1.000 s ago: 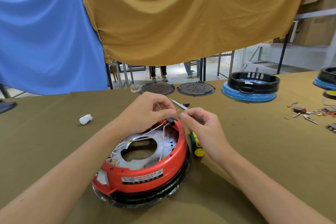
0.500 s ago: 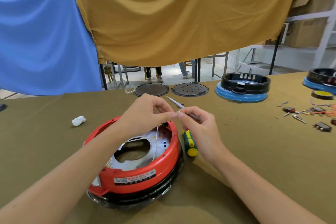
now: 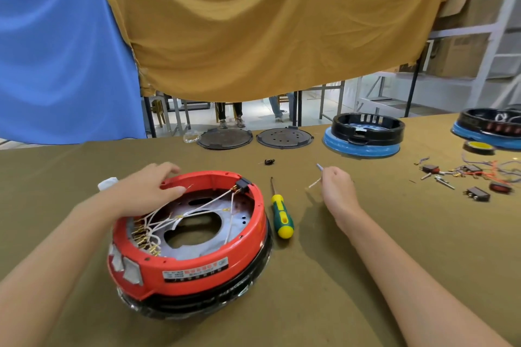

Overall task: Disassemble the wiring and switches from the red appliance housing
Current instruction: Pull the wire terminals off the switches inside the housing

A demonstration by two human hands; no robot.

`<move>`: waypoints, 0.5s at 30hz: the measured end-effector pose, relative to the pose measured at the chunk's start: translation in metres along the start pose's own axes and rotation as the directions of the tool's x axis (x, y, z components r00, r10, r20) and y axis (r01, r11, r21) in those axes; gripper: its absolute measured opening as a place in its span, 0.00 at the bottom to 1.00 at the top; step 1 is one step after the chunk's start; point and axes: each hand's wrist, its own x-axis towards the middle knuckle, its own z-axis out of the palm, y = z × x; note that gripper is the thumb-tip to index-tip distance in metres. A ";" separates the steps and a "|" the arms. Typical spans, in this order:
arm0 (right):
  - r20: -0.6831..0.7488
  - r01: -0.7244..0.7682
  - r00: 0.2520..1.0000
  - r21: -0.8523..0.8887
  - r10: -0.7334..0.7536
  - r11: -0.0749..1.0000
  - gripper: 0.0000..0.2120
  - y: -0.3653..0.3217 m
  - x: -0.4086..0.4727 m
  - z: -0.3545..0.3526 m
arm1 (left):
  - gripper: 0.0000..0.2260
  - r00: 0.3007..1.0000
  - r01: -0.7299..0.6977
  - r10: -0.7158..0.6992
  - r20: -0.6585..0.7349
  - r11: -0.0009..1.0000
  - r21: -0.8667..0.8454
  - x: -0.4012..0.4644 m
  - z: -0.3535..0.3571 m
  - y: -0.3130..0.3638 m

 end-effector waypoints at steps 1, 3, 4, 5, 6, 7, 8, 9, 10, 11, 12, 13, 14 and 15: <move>0.062 0.100 0.994 -0.160 -0.091 0.982 0.15 0.004 0.002 -0.001 | 0.20 1.000 0.003 -0.001 0.027 0.998 -0.059 -0.001 0.001 -0.005; 0.165 0.224 0.971 -0.390 -0.171 0.893 0.12 0.011 0.006 -0.001 | 0.16 1.000 -0.013 0.014 0.006 0.989 -0.148 -0.002 0.003 -0.010; 0.170 0.234 0.970 -0.449 -0.174 0.862 0.08 0.013 0.007 0.000 | 0.14 1.000 -0.020 0.017 -0.020 0.986 -0.166 -0.001 0.004 -0.011; 0.144 0.224 0.974 -0.458 -0.177 0.861 0.08 0.015 0.008 0.000 | 0.13 0.999 -0.020 0.013 -0.038 0.984 -0.179 0.000 0.006 -0.012; 0.095 0.209 0.978 -0.418 -0.186 0.884 0.10 0.015 0.008 0.000 | 0.13 0.999 -0.014 0.006 -0.045 0.982 -0.190 0.001 0.006 -0.013; 0.039 0.200 0.979 -0.350 -0.199 0.915 0.12 0.014 0.008 -0.001 | 0.14 0.999 -0.006 -0.003 -0.046 0.980 -0.197 0.001 0.007 -0.013; -0.010 0.204 0.976 -0.282 -0.216 0.938 0.13 0.012 0.006 -0.001 | 0.16 0.999 0.001 -0.010 -0.045 0.979 -0.202 0.001 0.008 -0.014; -0.045 0.214 0.973 -0.216 -0.228 0.953 0.14 0.010 0.004 -0.001 | 0.18 0.999 0.005 -0.015 -0.046 0.978 -0.210 0.000 0.008 -0.015; -0.059 0.227 0.969 -0.153 -0.238 0.962 0.15 0.008 0.001 0.000 | 0.20 0.999 0.006 -0.017 -0.049 0.976 -0.220 -0.001 0.009 -0.016; -0.059 0.241 0.967 -0.084 -0.246 0.967 0.14 0.006 -0.002 0.002 | 0.21 0.998 0.006 -0.019 -0.052 0.973 -0.230 -0.001 0.009 -0.016; -0.048 0.252 0.967 -0.014 -0.252 0.968 0.14 0.003 -0.006 0.004 | 0.22 0.998 0.007 -0.020 -0.055 0.972 -0.237 -0.002 0.009 -0.016; -0.033 0.254 0.967 0.056 -0.252 0.966 0.13 0.002 -0.009 0.007 | 0.22 0.998 0.007 -0.021 -0.054 0.971 -0.238 -0.003 0.009 -0.016; -0.013 0.246 0.969 0.123 -0.246 0.962 0.12 0.001 -0.012 0.009 | 0.23 0.999 0.010 -0.021 -0.045 0.972 -0.235 -0.003 0.008 -0.015; 0.013 0.230 0.972 0.188 -0.236 0.955 0.11 -0.001 -0.015 0.010 | 0.23 0.999 0.018 -0.025 -0.029 0.972 -0.233 -0.004 0.007 -0.015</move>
